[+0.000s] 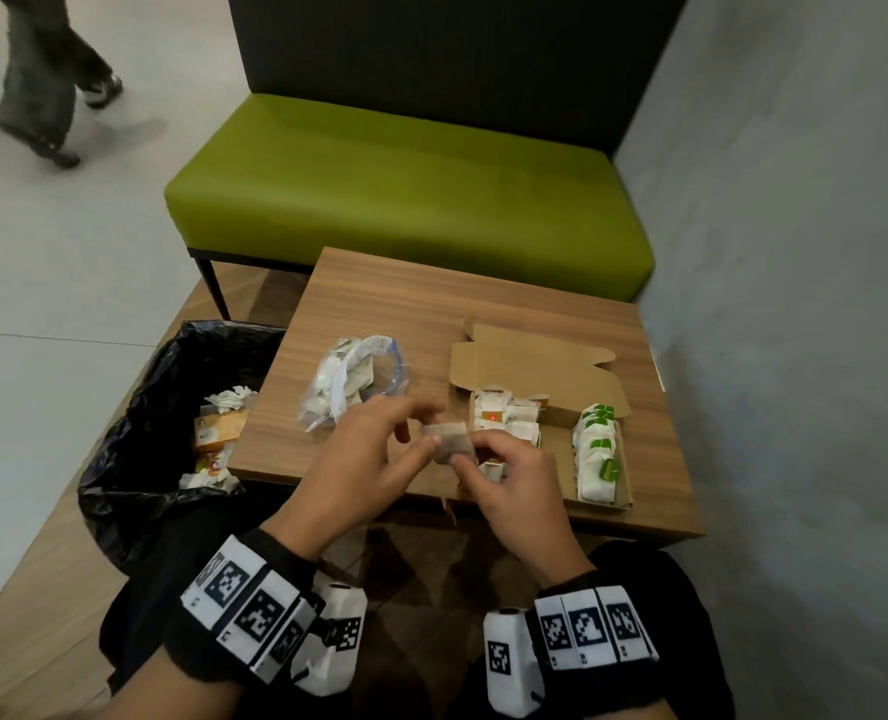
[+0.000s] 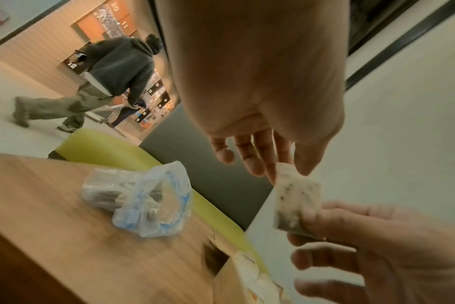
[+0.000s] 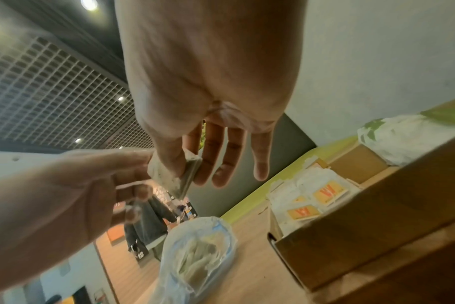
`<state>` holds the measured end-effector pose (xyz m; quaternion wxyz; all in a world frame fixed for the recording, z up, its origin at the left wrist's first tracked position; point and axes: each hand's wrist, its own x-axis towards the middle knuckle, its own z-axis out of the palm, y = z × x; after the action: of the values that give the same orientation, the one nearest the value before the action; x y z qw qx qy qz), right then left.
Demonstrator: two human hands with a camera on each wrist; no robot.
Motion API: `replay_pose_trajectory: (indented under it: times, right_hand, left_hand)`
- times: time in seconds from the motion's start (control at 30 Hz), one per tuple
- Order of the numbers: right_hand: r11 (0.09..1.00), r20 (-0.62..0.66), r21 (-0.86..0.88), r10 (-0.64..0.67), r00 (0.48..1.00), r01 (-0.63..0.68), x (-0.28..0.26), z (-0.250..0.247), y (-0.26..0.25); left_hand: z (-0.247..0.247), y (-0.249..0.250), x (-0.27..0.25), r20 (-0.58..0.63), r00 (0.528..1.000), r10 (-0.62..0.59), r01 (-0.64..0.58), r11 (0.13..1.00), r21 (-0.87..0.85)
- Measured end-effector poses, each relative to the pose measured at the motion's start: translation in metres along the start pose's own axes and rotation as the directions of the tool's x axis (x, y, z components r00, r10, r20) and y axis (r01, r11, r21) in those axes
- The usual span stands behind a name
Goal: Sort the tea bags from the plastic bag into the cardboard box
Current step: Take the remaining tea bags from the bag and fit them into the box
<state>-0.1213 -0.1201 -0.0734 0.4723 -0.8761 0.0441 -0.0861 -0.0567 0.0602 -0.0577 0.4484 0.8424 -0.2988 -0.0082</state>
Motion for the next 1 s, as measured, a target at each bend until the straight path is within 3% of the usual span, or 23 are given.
replay_pose_trajectory:
  times: [0.17, 0.27, 0.37, 0.47, 0.57, 1.0]
  right_hand:
    - [0.914, -0.084, 0.396, 0.132, 0.988, -0.089, -0.015, -0.009, 0.0]
    - [0.847, -0.06, 0.518, 0.173, 0.983, -0.118, -0.023, -0.004, 0.002]
    - [0.809, -0.037, 0.575, 0.172, 0.984, -0.12, -0.034, -0.002, 0.002]
    - [0.809, 0.07, 0.558, 0.177, 0.982, -0.186, -0.043, -0.002, 0.004]
    - [0.89, 0.168, 0.402, 0.158, 0.973, -0.214, -0.048, 0.002, 0.009]
    - [0.942, 0.172, 0.28, 0.139, 0.975, -0.184, -0.067, 0.006, 0.012]
  left_hand:
    - [0.008, 0.013, -0.003, -0.026, 0.994, -0.104, 0.098, 0.981, -0.165]
    - [0.021, 0.019, -0.004, 0.064, 0.988, -0.142, 0.153, 0.96, -0.234]
    - [0.028, 0.025, -0.011, 0.051, 0.983, -0.175, 0.182, 0.922, -0.343]
    - [0.027, 0.03, -0.016, 0.044, 0.969, -0.244, 0.234, 0.845, -0.48]
    - [0.025, 0.035, -0.019, 0.052, 0.954, -0.294, 0.274, 0.796, -0.539]
    - [0.017, 0.046, -0.033, 0.059, 0.945, -0.322, 0.282, 0.709, -0.647]
